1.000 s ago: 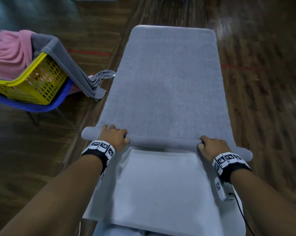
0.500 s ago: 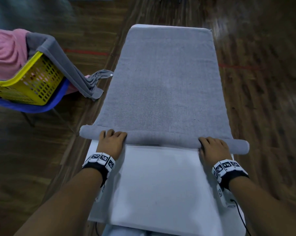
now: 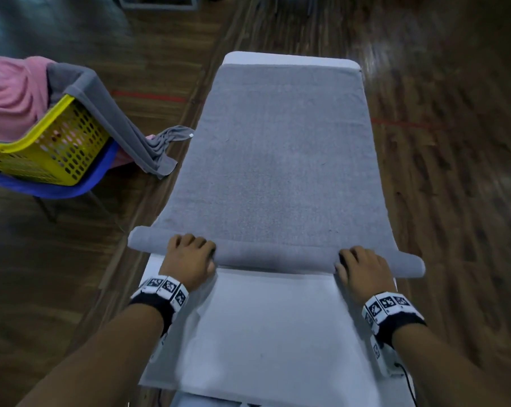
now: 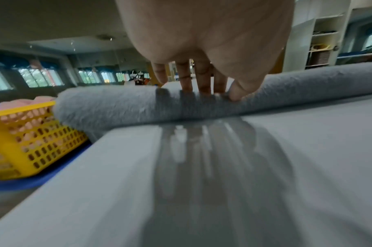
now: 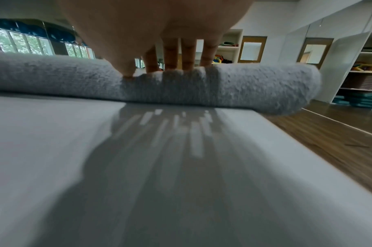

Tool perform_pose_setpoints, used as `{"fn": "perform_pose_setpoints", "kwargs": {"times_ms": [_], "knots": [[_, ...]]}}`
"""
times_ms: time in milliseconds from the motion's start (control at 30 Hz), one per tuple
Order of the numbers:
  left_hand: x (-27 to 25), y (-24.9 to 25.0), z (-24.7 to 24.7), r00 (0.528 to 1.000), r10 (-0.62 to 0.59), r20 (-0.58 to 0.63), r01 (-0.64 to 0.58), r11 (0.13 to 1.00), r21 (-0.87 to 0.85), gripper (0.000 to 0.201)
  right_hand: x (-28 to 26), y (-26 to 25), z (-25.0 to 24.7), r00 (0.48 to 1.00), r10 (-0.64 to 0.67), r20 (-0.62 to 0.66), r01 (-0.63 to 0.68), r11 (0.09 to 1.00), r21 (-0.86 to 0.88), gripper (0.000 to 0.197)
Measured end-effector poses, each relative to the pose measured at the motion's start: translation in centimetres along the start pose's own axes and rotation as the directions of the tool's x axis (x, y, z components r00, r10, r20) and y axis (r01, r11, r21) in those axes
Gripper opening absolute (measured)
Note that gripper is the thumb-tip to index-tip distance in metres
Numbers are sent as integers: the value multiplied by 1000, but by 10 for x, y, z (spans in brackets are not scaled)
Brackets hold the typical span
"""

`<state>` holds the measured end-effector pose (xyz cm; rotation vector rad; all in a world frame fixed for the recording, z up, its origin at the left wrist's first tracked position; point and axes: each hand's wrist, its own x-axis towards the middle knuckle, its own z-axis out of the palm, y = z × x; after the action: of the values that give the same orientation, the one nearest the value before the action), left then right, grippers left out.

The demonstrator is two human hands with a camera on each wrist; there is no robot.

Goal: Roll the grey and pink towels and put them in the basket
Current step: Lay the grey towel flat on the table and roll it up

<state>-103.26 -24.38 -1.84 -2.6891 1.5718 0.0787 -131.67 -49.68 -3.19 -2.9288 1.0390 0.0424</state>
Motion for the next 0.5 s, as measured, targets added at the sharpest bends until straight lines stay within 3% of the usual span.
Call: {"fn": "perform_pose_setpoints", "kwargs": {"times_ms": [100,233,333,433,500], "knots": [[-9,3,6,996,-63,67,65,997,-31,37,-7,-2,7,1000,8,11,-9,999,41,39],[5,-2,6,988,-94,124,94,996,7,33,3,3,6,1000,12,3,-12,999,41,30],[21,-6,-3,973,-93,209,80,994,71,27,23,4,-5,983,43,179,-42,999,-10,20],[34,-12,-16,946,-85,312,80,996,31,24,36,5,-17,942,66,329,-70,998,1,16],[35,-16,-21,968,-63,245,56,998,36,20,36,6,-18,949,75,307,-73,997,-19,17]]}}
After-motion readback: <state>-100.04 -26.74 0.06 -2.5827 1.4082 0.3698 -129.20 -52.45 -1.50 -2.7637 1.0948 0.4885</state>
